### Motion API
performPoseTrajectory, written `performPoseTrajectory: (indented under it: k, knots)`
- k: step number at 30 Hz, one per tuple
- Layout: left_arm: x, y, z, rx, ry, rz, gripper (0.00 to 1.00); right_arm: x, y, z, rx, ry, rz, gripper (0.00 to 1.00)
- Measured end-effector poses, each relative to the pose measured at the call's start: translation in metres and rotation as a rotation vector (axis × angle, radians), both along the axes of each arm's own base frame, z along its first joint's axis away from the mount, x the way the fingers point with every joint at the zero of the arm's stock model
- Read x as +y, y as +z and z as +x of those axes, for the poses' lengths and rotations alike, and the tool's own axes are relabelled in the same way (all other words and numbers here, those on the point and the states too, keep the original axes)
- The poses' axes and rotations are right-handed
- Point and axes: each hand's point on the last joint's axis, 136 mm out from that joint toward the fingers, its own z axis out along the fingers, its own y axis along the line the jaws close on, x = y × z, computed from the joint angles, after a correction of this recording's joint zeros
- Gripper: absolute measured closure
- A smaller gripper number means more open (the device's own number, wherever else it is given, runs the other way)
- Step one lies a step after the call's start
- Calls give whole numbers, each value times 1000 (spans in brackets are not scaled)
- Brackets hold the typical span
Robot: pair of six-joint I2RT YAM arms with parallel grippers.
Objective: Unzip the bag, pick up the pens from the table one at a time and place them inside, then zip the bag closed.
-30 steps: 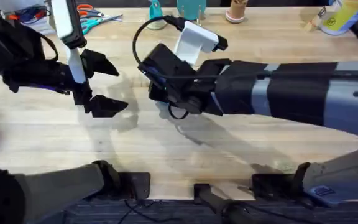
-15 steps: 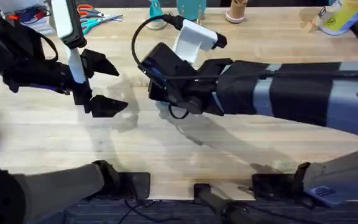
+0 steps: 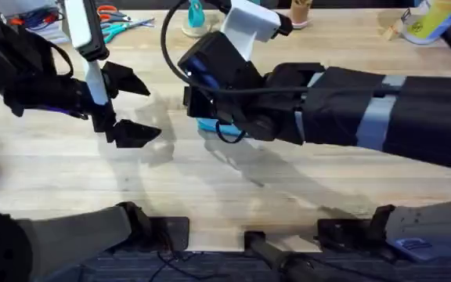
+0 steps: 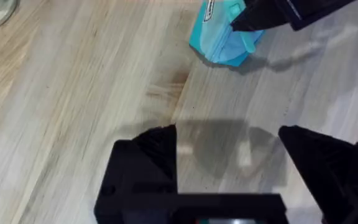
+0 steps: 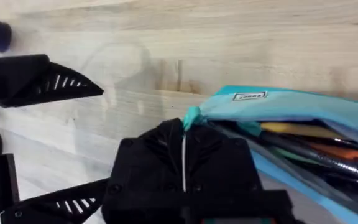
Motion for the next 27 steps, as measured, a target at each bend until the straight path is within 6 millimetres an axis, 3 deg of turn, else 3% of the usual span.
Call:
performPoseTrajectory:
  k: [15,27]
  knots:
    - [-2,4,7,-42,0,-21,6,0,10,0,-61,70,-39,971]
    - [-15,21,18,-120,-3,-144,7,0,11,0,-85,104,-65,971]
